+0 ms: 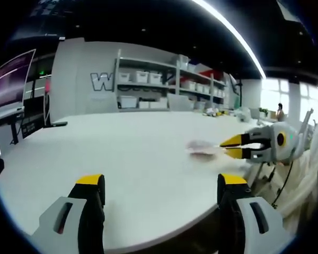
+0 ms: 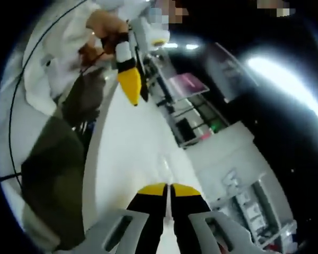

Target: Open the resealable bag by pulling the two sides of the seal apart until the entire bag opening is separated and visibly accessible.

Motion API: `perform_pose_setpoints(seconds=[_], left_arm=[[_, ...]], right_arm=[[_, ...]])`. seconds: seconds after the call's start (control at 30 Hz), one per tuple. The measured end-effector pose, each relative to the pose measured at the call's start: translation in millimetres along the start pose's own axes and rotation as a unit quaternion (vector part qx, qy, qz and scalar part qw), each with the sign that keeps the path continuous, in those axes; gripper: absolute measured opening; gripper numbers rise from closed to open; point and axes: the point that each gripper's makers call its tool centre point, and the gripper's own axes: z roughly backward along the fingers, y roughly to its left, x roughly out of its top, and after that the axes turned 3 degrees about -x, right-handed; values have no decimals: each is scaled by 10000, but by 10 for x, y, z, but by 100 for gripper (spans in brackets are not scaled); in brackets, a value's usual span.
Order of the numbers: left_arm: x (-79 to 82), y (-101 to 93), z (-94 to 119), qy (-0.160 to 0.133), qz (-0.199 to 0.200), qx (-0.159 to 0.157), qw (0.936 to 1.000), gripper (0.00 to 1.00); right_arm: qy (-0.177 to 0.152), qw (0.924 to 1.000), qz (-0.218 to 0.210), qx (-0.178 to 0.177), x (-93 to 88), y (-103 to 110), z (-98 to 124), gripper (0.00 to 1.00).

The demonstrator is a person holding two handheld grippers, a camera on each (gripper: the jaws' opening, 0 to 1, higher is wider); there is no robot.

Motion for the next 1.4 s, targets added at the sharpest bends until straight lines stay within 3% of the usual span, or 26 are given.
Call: perform_pose_setpoints(seconds=[0.1, 0.33, 0.5, 0.63, 0.9, 0.97, 1.17, 1.4], left_arm=[[8, -15, -10, -18, 15, -38, 10000, 86], [12, -13, -18, -50, 41, -64, 10000, 86], [19, -11, -19, -87, 54, -95, 9999, 86], [27, -12, -14, -116, 53, -113, 9999, 86], [44, -8, 4, -189, 81, -123, 9997, 86], [54, 6, 14, -219, 110, -117, 9996, 86], [72, -4, 6, -263, 128, -150, 9995, 86], [99, -14, 2, -307, 102, -196, 9993, 86]], right_arm=[[-62, 9984, -556, 60, 26, -3, 10, 3], [-146, 9920, -1242, 156, 94, 9, 53, 5], [-253, 9788, -2021, 196, 169, -1, 68, 6], [-210, 9793, -2004, 204, 227, 35, 23, 11], [-229, 9792, -2009, 154, 419, -6, -172, 11], [-148, 9801, -1977, 97, 437, -36, -206, 11], [208, 9714, -2365, -42, 467, -111, -261, 10], [545, 9713, -2306, 199, 439, 20, -288, 9]])
